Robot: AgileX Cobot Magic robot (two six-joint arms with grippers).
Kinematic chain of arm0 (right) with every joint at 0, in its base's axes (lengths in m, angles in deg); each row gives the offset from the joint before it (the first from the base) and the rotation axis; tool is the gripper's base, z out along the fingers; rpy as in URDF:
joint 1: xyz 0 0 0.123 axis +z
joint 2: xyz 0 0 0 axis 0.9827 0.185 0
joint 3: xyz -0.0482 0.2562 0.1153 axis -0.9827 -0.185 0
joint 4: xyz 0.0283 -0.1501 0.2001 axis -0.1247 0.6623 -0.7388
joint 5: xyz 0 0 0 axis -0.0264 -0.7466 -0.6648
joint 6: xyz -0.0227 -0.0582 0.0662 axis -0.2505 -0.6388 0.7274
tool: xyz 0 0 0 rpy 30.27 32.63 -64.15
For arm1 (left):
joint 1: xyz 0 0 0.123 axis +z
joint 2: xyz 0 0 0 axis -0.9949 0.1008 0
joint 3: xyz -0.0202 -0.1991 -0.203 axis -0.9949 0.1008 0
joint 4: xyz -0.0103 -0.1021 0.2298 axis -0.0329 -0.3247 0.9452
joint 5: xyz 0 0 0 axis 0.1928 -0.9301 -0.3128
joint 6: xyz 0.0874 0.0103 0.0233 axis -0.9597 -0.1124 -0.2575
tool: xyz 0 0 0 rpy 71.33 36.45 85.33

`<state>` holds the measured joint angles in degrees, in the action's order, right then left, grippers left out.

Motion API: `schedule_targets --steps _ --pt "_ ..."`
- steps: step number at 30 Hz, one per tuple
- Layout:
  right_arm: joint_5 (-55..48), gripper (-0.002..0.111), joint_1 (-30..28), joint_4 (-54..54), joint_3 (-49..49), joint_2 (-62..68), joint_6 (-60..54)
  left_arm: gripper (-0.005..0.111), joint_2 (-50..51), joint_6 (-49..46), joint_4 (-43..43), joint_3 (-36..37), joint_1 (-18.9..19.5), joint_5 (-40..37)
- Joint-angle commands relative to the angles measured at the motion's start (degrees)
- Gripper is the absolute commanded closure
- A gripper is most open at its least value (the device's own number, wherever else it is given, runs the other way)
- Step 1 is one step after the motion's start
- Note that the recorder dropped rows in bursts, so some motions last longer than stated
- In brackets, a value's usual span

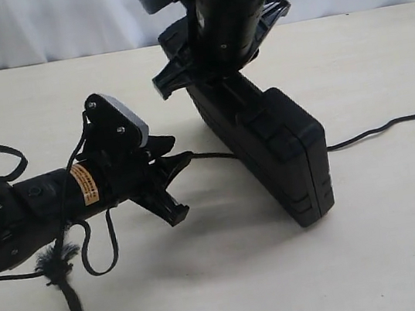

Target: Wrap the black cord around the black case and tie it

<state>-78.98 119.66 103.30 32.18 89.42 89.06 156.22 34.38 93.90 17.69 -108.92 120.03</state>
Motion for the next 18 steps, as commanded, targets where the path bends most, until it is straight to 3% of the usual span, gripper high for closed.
schedule_targets --steps 1,4,11,18 --pt "-0.1 0.104 3.65 5.25 0.35 -0.15 2.33 0.071 1.31 -1.21 -4.05 -0.49 0.99 0.08" --pt "-0.59 0.104 5.17 7.78 0.35 0.1 5.85 0.071 1.31 -1.21 -5.27 -0.49 1.4 0.08" --pt "0.43 0.099 5.17 1.22 0.35 0.9 5.85 0.071 1.4 -1.21 -4.1 -0.49 1.29 2.72" --pt "-0.81 0.056 5.17 -1.29 0.35 0.33 5.62 0.071 1.4 -1.21 -4.4 -0.49 1.29 3.11"
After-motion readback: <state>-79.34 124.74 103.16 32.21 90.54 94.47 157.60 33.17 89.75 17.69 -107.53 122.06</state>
